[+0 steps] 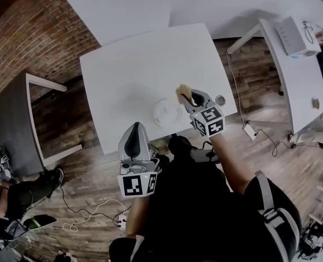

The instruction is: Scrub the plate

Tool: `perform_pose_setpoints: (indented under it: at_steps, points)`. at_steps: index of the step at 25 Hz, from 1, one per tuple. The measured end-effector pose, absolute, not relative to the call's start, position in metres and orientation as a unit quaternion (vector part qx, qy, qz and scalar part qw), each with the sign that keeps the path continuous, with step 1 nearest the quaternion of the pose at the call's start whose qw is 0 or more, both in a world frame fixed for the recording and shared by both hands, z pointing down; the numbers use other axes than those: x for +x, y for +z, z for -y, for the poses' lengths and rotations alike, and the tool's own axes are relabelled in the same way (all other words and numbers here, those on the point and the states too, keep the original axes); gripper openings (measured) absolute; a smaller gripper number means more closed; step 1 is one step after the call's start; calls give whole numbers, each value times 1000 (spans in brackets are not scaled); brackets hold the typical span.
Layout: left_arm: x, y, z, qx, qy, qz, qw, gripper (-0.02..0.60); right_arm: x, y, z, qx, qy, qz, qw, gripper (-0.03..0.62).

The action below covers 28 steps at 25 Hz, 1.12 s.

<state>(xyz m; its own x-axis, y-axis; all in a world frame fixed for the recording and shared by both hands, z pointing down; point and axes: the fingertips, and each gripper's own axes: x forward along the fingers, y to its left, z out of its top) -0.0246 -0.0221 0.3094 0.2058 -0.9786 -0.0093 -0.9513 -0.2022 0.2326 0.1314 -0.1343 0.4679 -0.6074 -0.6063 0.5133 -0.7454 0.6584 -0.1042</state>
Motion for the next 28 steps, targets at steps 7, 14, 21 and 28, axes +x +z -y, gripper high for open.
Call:
perform_pose_setpoints:
  at_steps: [7,14,21,28]
  points:
    - [-22,287,14,786,-78,609,70,3,121,402,101,386,125,901,153,80]
    - [-6,294,-2,805,-60,586,71,3,110,374,56,383,105,912,105,80]
    - [2,301,-15,814,-47,575,67,3,104,378,34,371,96,916,114,78]
    - [5,302,-12,817,-47,571,65,3,95,374,27,359,90,922,110,78]
